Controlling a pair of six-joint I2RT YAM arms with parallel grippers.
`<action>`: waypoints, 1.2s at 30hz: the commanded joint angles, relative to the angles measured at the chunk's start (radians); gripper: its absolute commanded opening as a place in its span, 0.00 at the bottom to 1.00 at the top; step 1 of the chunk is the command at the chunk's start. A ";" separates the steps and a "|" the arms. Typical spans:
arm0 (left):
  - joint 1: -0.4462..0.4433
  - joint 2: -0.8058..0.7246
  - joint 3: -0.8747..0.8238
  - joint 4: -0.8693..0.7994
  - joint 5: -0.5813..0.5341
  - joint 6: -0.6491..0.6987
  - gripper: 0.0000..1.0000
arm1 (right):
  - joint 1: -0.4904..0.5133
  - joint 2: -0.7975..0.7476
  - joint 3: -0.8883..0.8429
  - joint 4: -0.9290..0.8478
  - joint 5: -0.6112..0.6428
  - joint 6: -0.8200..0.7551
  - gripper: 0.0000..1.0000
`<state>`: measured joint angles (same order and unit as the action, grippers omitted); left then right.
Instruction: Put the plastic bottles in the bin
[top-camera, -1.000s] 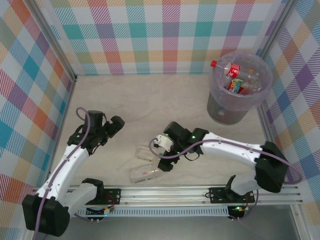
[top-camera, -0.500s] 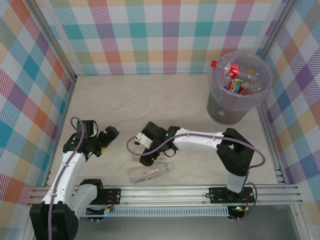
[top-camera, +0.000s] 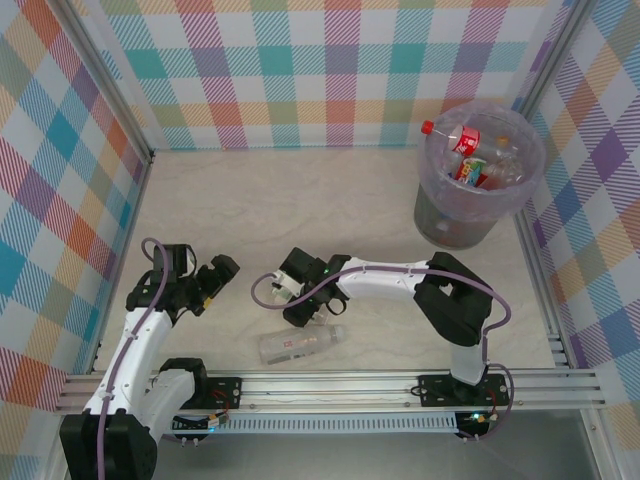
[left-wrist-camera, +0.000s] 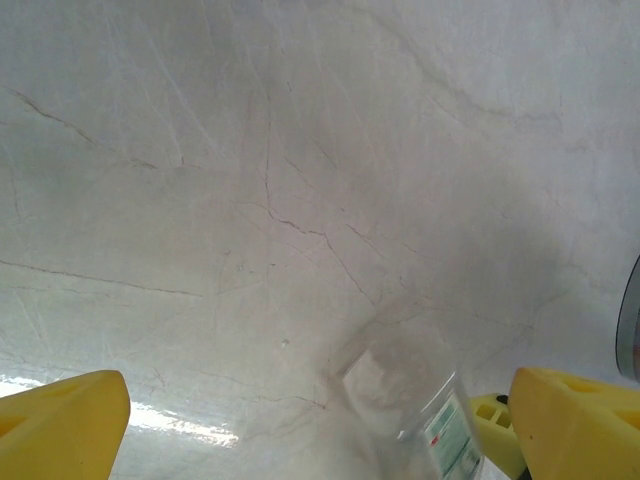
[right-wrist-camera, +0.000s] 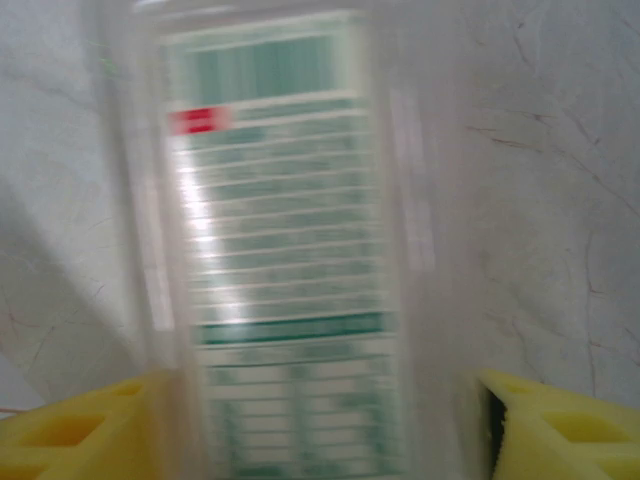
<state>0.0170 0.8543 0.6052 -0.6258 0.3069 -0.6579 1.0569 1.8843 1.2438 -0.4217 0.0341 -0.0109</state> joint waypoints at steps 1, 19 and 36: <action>0.011 -0.015 -0.017 0.018 0.031 0.000 0.97 | -0.019 -0.024 0.021 0.028 0.039 0.046 0.65; -0.270 0.070 0.075 0.076 -0.036 -0.014 0.95 | -0.421 -0.473 0.355 -0.363 0.291 -0.002 0.54; -0.848 0.151 0.303 -0.193 -0.297 0.345 0.90 | -1.024 -0.366 0.724 -0.494 0.121 -0.050 0.50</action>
<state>-0.7742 0.9863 0.8867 -0.7563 0.0723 -0.3740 0.0685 1.5009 1.9476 -0.8791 0.2363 -0.0422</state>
